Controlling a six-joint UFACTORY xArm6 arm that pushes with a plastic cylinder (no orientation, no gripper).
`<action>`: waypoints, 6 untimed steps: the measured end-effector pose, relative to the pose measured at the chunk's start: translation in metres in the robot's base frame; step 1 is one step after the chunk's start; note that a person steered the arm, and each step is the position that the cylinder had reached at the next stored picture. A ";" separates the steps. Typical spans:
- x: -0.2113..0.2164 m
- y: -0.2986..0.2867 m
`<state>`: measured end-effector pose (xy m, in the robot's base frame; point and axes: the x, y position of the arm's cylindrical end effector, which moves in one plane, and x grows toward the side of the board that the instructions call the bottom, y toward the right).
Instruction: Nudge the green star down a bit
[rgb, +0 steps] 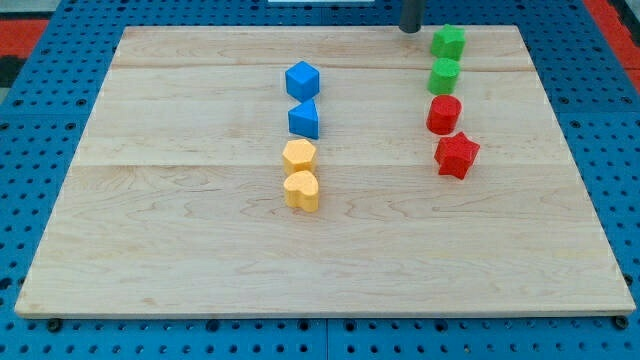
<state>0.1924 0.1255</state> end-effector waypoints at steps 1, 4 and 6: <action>0.000 0.000; 0.022 0.017; 0.006 0.019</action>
